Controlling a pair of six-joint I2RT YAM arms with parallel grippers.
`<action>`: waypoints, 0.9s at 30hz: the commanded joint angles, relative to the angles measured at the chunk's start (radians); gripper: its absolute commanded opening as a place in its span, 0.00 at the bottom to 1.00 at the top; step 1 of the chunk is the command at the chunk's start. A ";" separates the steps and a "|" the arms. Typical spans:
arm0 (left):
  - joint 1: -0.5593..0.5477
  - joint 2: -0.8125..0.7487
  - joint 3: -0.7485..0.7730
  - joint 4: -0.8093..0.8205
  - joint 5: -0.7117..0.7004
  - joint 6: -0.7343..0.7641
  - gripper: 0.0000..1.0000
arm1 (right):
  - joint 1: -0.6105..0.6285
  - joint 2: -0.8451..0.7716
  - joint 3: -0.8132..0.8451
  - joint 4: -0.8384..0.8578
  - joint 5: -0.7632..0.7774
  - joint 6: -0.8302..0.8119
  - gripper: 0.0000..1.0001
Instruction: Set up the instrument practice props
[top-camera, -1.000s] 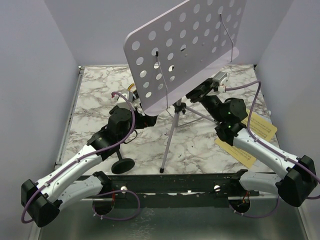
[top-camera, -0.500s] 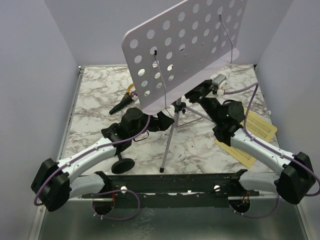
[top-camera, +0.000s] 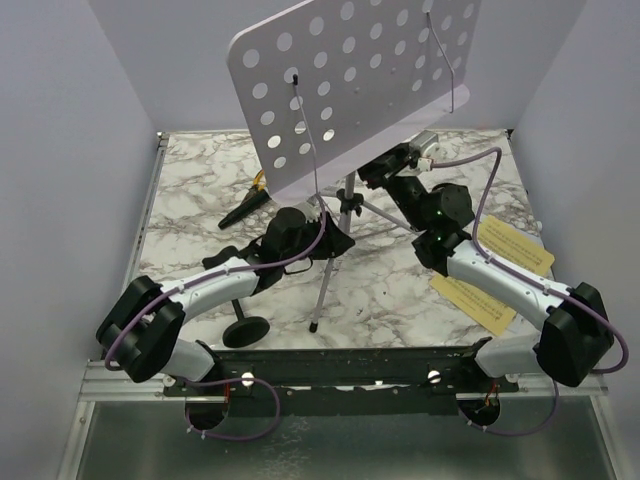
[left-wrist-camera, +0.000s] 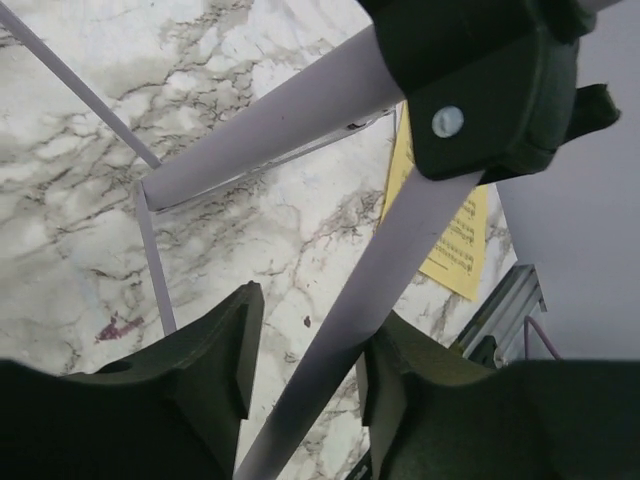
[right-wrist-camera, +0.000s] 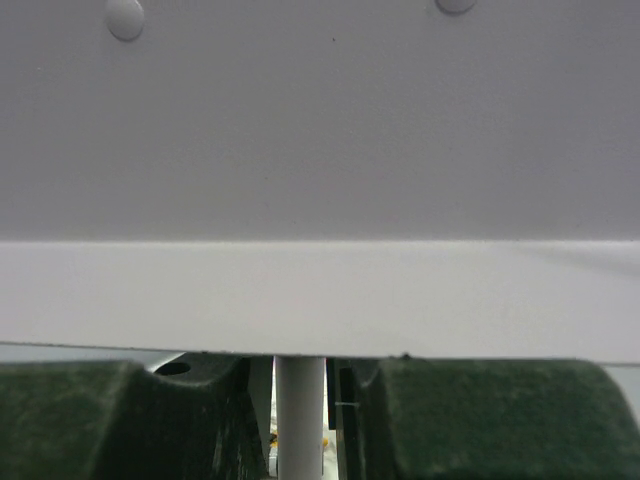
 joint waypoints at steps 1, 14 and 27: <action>0.067 0.085 -0.012 -0.078 -0.065 0.031 0.42 | 0.000 -0.008 0.160 0.152 0.042 -0.033 0.01; 0.121 0.239 0.060 -0.182 0.064 0.109 0.28 | 0.000 -0.034 0.179 0.068 0.045 -0.130 0.00; 0.126 0.447 0.212 -0.400 0.259 0.094 0.17 | 0.000 -0.146 0.028 -0.245 0.249 -0.097 0.05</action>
